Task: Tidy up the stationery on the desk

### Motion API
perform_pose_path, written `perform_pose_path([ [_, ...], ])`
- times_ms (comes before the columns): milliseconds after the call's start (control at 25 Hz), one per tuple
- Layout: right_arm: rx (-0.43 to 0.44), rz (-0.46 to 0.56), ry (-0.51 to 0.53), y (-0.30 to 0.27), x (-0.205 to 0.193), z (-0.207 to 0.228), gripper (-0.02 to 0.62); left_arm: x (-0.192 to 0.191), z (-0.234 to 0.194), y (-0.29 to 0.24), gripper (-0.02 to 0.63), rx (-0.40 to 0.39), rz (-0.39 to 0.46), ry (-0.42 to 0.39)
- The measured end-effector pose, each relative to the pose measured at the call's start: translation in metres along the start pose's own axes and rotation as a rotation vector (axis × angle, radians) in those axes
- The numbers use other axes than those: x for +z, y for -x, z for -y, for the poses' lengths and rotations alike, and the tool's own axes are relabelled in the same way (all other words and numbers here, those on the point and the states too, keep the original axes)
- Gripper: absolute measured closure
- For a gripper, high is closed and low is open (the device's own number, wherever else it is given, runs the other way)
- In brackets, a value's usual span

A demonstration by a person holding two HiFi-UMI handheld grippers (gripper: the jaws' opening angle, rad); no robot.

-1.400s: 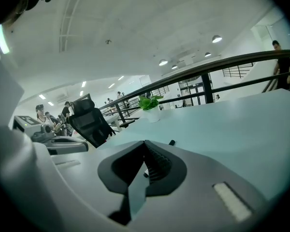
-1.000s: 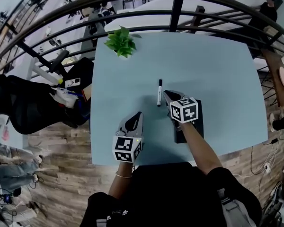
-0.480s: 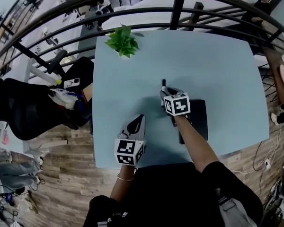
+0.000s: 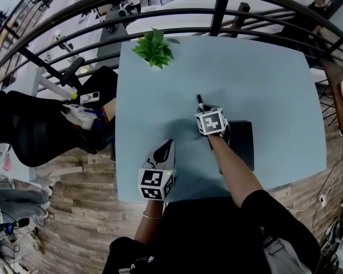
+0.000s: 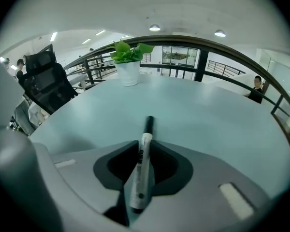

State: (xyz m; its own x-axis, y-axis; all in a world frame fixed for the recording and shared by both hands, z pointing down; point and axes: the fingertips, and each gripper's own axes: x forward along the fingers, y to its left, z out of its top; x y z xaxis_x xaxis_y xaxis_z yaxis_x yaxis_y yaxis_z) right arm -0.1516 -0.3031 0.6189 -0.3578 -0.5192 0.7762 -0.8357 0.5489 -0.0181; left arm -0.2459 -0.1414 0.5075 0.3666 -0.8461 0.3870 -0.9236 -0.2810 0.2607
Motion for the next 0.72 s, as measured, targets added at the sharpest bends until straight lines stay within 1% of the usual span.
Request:
perform_pose_path([
  [40,-0.001,-0.002,-0.014,0.000,-0.001,0.001,0.523,0.001,-0.001,0.001,0.611,0.001,0.005,0.009],
  [200,0.011,0.001,-0.056,0.001,-0.002,0.000,0.523,0.002,-0.005,0.003,0.611,0.015,0.009,0.017],
  [360,0.020,0.025,-0.116,0.007,0.001,0.004,0.523,0.002,-0.008,0.005,0.611,0.034,0.008,0.023],
  [520,0.045,0.081,-0.184,0.018,0.008,0.009,0.523,0.002,-0.007,0.001,0.611,0.033,0.012,0.020],
  [720,0.046,0.163,-0.214,0.046,0.013,0.028,0.523,0.002,0.009,-0.013,0.611,-0.006,0.019,0.004],
])
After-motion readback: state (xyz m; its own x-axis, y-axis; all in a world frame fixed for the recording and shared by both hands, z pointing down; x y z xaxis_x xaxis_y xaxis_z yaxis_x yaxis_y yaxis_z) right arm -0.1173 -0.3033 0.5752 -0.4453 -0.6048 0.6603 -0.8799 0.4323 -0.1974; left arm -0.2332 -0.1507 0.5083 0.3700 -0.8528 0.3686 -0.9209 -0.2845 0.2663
